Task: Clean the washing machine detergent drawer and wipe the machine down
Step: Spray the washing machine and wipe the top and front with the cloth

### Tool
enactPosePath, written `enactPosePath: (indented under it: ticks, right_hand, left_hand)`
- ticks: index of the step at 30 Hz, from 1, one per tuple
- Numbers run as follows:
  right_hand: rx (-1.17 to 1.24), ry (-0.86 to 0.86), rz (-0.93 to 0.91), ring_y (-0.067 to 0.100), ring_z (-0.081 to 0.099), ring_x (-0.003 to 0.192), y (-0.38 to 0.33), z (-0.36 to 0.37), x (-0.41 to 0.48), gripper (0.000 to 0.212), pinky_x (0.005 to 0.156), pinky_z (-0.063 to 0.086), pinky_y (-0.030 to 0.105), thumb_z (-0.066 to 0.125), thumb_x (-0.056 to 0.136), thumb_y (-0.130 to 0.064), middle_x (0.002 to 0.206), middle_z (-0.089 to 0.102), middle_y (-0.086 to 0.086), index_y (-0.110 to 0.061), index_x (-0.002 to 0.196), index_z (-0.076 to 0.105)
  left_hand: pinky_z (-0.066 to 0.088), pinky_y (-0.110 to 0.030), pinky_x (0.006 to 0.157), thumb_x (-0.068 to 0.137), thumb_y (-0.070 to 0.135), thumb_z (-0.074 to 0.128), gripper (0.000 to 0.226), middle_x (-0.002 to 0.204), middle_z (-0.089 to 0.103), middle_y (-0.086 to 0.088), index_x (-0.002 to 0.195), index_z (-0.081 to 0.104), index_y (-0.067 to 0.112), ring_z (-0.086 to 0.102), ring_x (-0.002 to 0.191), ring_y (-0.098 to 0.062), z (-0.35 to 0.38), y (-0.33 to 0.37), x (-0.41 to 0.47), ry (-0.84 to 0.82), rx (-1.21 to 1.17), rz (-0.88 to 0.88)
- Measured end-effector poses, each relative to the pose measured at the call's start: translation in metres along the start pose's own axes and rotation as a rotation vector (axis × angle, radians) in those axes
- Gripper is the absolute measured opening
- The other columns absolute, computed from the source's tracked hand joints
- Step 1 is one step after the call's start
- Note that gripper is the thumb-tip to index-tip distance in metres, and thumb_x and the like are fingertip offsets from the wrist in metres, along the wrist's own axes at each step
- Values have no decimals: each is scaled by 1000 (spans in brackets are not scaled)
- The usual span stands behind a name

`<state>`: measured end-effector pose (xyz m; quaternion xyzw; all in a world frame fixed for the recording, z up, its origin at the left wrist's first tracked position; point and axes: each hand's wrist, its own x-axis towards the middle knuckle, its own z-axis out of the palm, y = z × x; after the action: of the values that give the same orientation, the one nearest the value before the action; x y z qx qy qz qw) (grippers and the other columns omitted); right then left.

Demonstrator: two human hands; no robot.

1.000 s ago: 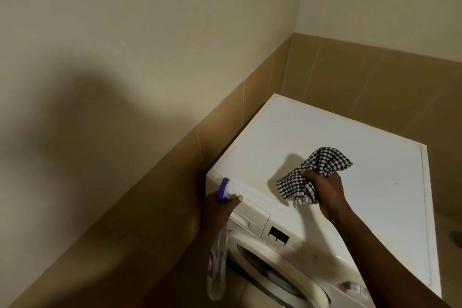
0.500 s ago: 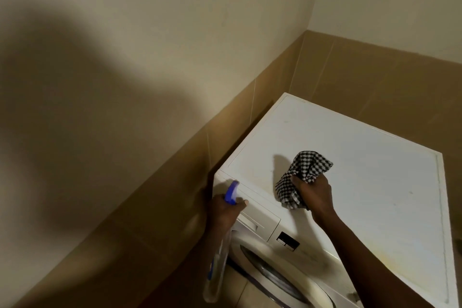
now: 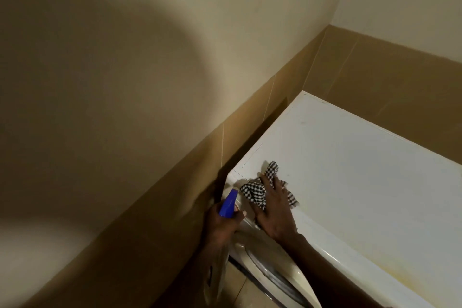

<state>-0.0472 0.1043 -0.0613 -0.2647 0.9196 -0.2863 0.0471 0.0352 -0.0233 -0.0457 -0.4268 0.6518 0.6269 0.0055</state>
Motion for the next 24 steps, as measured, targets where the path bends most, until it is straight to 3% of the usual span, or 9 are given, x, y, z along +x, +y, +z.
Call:
enactPosePath:
  ticks: [1, 3, 5, 7, 10, 13, 16, 19, 24]
  right_hand:
    - [-27, -35, -41, 25, 13, 148, -5, 4, 9, 70, 119, 10, 46, 31, 90, -63, 159, 24, 0, -25, 148, 36]
    - [-54, -104, -114, 27, 13, 149, -12, 10, 28, 67, 121, 11, 48, 34, 90, -54, 161, 21, 3, -24, 150, 34]
    - [-73, -127, -177, 26, 16, 149, -12, 14, 43, 68, 121, 17, 50, 35, 88, -49, 160, 22, 4, -20, 150, 34]
    - [-73, -118, -187, 21, 20, 148, -8, 17, 46, 68, 120, 22, 47, 36, 87, -48, 159, 27, 2, -17, 148, 37]
    - [-62, -36, -181, 16, 27, 145, 4, 16, 29, 64, 120, 24, 41, 41, 89, -45, 155, 34, 1, -17, 146, 41]
    - [-79, 9, -178, 14, 28, 144, 12, 14, 13, 64, 119, 23, 38, 51, 85, -31, 155, 34, -3, -19, 147, 39]
    - [-94, 14, -163, 16, 30, 144, 10, 18, 16, 71, 118, 23, 38, 60, 80, -21, 155, 35, -1, -18, 147, 39]
    - [-112, -6, -189, 22, 33, 143, -4, 31, 39, 71, 118, 25, 42, 63, 80, -18, 153, 38, 4, -16, 147, 39]
    - [-131, -14, -214, 26, 37, 141, -24, 50, 72, 60, 116, 31, 47, 57, 87, -24, 151, 42, 8, -13, 145, 43]
  left_hand:
    - [48, -11, 72, 75, 14, 83, 56, 114, 58, 3, 124, 57, 14, 57, 98, -14, -6, -1, 4, 29, 15, 30]
    - [51, -26, 94, 71, 20, 86, 67, 127, 60, -3, 131, 57, 10, 59, 112, -22, -17, -2, 10, 78, 45, 34]
    - [50, -40, 101, 68, 25, 88, 72, 129, 61, -6, 131, 57, 10, 59, 115, -24, -26, 1, 13, 113, 74, 56]
    - [50, -41, 101, 68, 24, 87, 69, 127, 61, -3, 129, 58, 12, 58, 115, -21, -31, 3, 18, 132, 89, 78]
    - [47, -28, 92, 72, 16, 84, 60, 117, 61, 2, 127, 59, 10, 58, 107, -15, -36, 2, 25, 119, 71, 84]
    - [47, -28, 86, 75, 17, 82, 55, 114, 58, 3, 125, 59, 10, 53, 97, -13, -42, 3, 31, 114, 32, 40]
    - [48, -27, 86, 75, 13, 81, 47, 113, 58, 5, 117, 60, 14, 56, 99, -13, -45, 2, 33, 103, 23, 79]
    - [44, -15, 75, 75, 12, 81, 53, 111, 59, 4, 123, 59, 10, 57, 90, -4, -47, -1, 37, 87, 47, 102]
    - [47, -25, 77, 77, 14, 80, 56, 100, 56, 6, 126, 56, 5, 52, 82, -6, -49, 0, 34, 37, 57, 22]
